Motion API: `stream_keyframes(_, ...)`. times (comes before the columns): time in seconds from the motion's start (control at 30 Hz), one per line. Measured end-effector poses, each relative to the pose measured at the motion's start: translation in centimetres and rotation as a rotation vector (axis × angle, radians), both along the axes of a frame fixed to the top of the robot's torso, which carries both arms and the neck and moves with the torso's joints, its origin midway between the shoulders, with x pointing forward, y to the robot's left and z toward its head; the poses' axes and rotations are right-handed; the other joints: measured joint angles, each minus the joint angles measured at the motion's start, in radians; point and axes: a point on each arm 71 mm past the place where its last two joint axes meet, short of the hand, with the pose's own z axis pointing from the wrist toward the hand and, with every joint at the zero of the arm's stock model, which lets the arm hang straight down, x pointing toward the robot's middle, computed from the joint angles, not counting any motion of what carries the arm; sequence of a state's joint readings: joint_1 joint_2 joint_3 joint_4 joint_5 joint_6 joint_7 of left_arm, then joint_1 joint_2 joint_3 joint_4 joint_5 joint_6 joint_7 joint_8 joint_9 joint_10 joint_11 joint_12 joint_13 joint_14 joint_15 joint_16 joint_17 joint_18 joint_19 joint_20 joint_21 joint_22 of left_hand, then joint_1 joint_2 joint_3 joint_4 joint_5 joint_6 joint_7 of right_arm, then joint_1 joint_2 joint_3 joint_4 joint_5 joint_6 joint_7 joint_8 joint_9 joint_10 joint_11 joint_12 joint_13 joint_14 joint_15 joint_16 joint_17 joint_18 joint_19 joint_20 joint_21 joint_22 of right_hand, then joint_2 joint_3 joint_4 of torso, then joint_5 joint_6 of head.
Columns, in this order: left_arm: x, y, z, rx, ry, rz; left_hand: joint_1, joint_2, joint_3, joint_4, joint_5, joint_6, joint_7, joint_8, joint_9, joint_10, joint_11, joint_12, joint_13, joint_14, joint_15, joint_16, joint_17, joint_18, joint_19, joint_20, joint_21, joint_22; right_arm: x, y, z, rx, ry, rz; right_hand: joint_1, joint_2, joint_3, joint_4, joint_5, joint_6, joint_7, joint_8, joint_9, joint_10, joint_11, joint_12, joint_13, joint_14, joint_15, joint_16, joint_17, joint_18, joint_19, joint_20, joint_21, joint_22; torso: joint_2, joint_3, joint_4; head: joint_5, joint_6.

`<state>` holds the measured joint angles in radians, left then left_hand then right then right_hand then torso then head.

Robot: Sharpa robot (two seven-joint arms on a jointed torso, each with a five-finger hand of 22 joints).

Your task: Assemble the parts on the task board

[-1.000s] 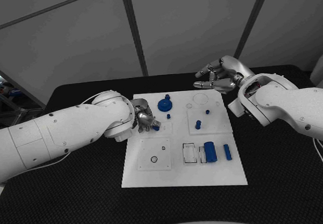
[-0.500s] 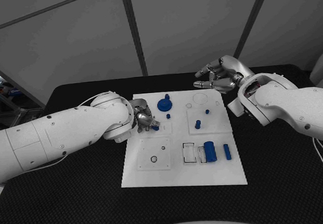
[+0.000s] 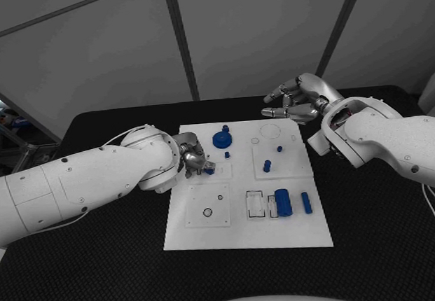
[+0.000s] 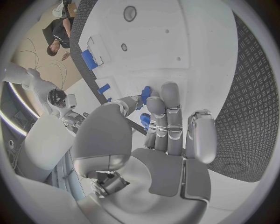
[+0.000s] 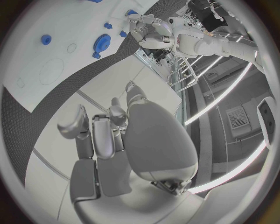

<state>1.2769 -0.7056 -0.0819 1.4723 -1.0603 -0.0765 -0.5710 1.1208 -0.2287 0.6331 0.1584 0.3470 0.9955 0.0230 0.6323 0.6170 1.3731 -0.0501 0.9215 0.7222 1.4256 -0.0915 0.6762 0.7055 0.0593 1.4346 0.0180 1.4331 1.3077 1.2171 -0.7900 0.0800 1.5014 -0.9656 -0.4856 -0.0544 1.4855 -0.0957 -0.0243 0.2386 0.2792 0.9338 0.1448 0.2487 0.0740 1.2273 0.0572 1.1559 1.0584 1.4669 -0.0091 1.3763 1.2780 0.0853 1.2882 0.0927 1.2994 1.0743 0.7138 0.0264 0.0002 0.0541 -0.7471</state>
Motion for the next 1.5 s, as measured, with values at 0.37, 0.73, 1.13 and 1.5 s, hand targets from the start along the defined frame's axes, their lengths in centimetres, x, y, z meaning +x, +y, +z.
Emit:
stream_keyframes(0.37, -0.31, -0.07, -0.18, -0.007, -0.036, 0.004, 0.0, 0.0, 0.0, 0.0, 0.0, 0.0, 0.0, 0.0, 0.0, 0.0, 0.0, 0.0, 0.0, 0.0, 0.0, 0.0, 0.0, 0.0, 0.002, -0.002, 0.004, 0.0, 0.05, -0.07, -0.05, -0.002, 0.002, -0.001, -0.004, 0.004, 0.0, 0.0, 0.009, 0.0, 0.0, 0.0, 0.0, 0.0, 0.0, 0.0, -0.001, 0.0, 0.0, 0.0, 0.0, 0.0, 0.0, 0.0, 0.0, -0.001, 0.0, 0.0002, -0.0001, -0.001, -0.001)
stream_keyframes(0.73, -0.51, -0.23, -0.22, -0.011, -0.059, 0.001, 0.0, 0.0, 0.0, 0.0, 0.0, 0.0, 0.0, 0.0, -0.001, 0.0, 0.0, 0.0, 0.0, 0.0, 0.0, 0.0, 0.0, 0.0, 0.004, -0.004, 0.004, 0.0, 0.1, -0.11, -0.08, -0.003, 0.003, -0.001, -0.004, 0.004, 0.0, 0.0, 0.008, 0.0, 0.0, 0.0, 0.0, 0.0, 0.0, 0.0, -0.001, 0.0, 0.0, 0.0, 0.0, 0.0, 0.0, 0.0, 0.0, -0.001, 0.0, 0.0002, -0.0007, -0.002, -0.001)
stream_keyframes(1.13, -0.44, -0.21, -0.19, -0.002, -0.077, -0.002, -0.003, -0.003, 0.0, 0.0, 0.005, 0.006, -0.002, 0.0, -0.003, 0.006, -0.005, 0.0, 0.0, 0.0, 0.001, 0.0, 0.001, 0.0, 0.004, -0.004, 0.004, 0.0, 0.13, -0.09, -0.11, -0.003, 0.004, -0.001, -0.004, 0.004, 0.0, 0.0, 0.008, 0.0, 0.0, 0.0, 0.0, 0.0, 0.0, 0.0, -0.001, 0.0, 0.0, 0.0, 0.0, 0.0, 0.0, 0.0, 0.0, -0.001, 0.001, 0.0002, -0.0009, -0.002, -0.003)
stream_keyframes(1.5, -0.42, -0.29, -0.16, 0.015, -0.097, -0.013, -0.005, -0.005, 0.0, 0.0, 0.005, 0.006, -0.001, 0.0, -0.001, 0.007, -0.003, 0.0, -0.001, 0.0, 0.001, 0.0, 0.0, 0.0, 0.003, -0.004, 0.004, 0.0, 0.14, -0.06, -0.12, -0.003, 0.005, 0.0, -0.004, 0.004, 0.0, 0.0, 0.008, 0.0, 0.0, 0.0, 0.0, 0.0, 0.0, 0.0, -0.001, 0.0, 0.0, 0.0, 0.0, 0.0, 0.0, 0.0, 0.0, -0.001, 0.001, 0.0003, -0.001, -0.003, -0.005)
